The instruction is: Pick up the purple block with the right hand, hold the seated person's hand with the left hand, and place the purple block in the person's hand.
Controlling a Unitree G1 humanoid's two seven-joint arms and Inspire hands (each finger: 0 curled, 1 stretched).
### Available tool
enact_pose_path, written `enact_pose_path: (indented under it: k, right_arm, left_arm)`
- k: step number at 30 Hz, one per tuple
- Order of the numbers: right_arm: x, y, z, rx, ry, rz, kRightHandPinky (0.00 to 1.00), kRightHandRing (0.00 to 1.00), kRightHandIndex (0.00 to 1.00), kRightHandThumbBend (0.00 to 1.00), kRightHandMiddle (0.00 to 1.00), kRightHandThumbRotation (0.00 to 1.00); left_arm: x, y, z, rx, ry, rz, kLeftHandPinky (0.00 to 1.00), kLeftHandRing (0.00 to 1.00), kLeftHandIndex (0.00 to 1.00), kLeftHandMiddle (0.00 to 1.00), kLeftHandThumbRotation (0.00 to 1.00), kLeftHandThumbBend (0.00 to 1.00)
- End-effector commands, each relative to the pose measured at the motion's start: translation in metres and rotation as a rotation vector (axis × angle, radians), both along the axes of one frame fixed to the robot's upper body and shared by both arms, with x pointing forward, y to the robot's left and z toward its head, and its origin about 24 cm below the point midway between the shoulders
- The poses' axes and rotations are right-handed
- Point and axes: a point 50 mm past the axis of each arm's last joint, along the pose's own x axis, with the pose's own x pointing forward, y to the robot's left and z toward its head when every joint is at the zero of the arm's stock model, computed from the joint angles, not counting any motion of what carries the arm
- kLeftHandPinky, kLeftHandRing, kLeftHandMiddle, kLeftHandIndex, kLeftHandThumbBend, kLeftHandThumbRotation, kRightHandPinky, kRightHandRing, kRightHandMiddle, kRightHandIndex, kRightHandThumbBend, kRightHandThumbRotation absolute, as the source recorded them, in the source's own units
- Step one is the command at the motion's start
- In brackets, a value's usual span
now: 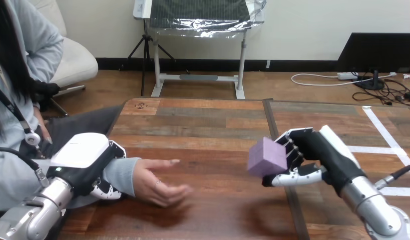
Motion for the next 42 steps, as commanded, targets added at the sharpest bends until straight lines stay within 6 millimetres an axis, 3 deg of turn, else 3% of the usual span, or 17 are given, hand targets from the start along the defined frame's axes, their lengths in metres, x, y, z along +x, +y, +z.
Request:
enact_pose_path:
  k: [1, 42]
  right_arm:
    - [0.027, 0.016, 0.034, 0.022, -0.137, 0.029, 0.36, 0.41, 0.46, 0.81, 0.46, 0.0]
    - [0.037, 0.059, 0.013, 0.012, -0.062, 0.125, 0.35, 0.4, 0.47, 0.81, 0.46, 0.0]
  left_arm:
    - [0.015, -0.018, 0.024, -0.088, -0.142, -0.076, 0.24, 0.27, 0.33, 0.32, 0.0, 0.83]
    - [0.018, -0.038, 0.055, -0.157, -0.274, -0.223, 0.26, 0.29, 0.35, 0.34, 0.0, 0.88]
